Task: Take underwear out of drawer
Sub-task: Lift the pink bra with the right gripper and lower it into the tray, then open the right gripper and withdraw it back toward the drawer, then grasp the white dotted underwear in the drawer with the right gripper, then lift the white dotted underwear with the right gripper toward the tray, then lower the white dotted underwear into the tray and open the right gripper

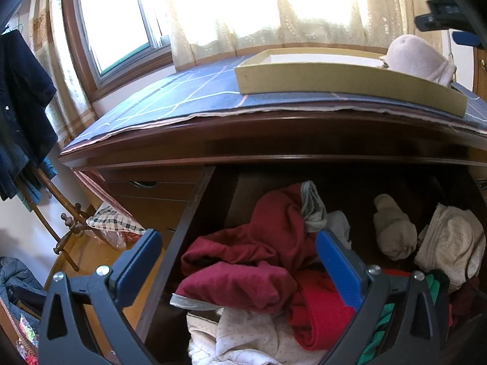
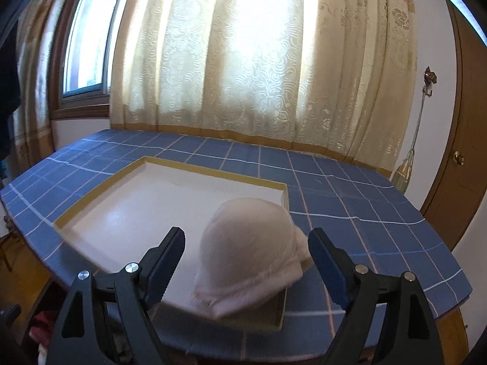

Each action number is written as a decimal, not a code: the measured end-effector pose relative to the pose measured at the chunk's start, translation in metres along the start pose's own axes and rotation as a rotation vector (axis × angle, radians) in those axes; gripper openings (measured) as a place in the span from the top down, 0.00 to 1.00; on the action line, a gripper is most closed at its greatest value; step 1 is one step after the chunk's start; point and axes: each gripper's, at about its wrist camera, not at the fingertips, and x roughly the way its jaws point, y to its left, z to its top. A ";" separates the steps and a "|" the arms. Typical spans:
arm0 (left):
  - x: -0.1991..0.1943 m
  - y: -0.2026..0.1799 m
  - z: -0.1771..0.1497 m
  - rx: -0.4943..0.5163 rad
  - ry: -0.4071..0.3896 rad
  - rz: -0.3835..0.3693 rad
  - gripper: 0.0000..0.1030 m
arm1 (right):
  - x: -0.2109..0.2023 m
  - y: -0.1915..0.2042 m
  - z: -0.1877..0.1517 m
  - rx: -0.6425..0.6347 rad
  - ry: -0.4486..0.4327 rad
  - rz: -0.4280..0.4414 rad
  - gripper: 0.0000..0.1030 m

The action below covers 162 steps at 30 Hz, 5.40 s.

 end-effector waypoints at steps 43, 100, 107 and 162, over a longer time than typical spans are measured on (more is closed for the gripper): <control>-0.001 -0.002 -0.002 0.025 -0.034 0.022 0.00 | -0.030 -0.021 -0.156 0.076 0.406 0.201 0.20; 0.004 0.008 -0.001 -0.026 -0.013 -0.050 0.00 | -0.084 -0.056 -0.103 0.185 0.382 0.333 0.75; 0.007 0.016 0.000 -0.076 -0.001 -0.101 0.00 | -0.103 -0.025 -0.074 0.174 0.238 0.380 0.75; 0.007 0.005 0.001 -0.006 -0.004 -0.077 0.00 | 0.086 0.096 0.016 -0.058 0.138 0.035 0.42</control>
